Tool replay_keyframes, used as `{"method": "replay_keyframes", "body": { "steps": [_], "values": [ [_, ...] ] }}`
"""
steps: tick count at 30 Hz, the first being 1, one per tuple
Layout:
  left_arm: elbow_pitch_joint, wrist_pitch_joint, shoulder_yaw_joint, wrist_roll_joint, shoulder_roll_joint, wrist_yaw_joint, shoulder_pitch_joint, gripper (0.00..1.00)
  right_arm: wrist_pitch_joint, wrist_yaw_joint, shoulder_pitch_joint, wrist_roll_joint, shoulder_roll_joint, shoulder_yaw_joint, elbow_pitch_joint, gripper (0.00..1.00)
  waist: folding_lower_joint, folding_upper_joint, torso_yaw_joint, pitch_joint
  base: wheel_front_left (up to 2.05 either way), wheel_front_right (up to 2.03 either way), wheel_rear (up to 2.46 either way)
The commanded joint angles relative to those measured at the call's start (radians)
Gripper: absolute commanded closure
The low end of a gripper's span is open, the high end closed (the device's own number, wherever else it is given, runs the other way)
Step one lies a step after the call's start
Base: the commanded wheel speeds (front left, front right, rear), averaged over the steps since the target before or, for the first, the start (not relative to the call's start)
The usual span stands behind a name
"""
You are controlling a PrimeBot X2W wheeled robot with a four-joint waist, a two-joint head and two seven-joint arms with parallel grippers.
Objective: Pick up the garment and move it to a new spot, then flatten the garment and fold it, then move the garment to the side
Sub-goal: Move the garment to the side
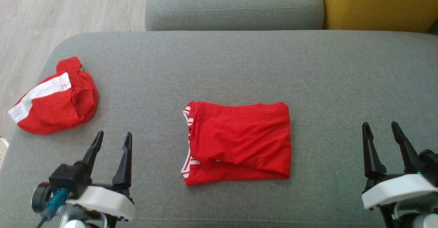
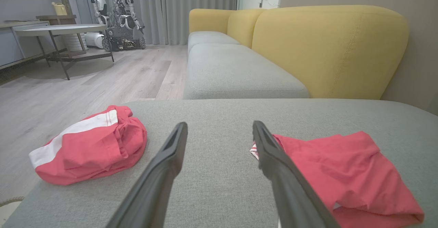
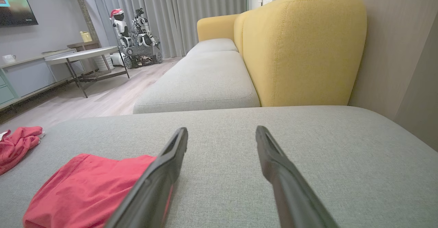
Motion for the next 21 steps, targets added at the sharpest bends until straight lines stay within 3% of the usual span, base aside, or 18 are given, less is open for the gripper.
{"method": "replay_keyframes", "body": {
  "steps": [1, 13, 21],
  "values": [
    [-0.038, -0.001, 0.036, -0.005, 0.025, 0.01, -0.04, 0.0, 0.002, -0.001, -0.027, 0.004, -0.011, 0.026, -0.039, 0.0, 0.0, 0.0, 0.0, 0.0, 0.0, 0.0, 0.0],
    [-0.024, -0.004, 0.023, -0.007, 0.024, 0.001, -0.064, 0.0, 0.008, -0.001, -0.024, 0.009, -0.011, 0.017, -0.033, 0.0, 0.0, 0.0, 0.024, 0.011, 0.0, 0.0, 0.0],
    [-0.024, -0.027, 0.017, 0.0, 0.016, -0.017, -0.132, 0.0, 0.015, -0.001, -0.078, 0.019, -0.025, 0.035, 0.03, 0.0, 0.0, 0.0, 0.094, 0.098, 0.0, 0.0, 0.0]
  ]
}}
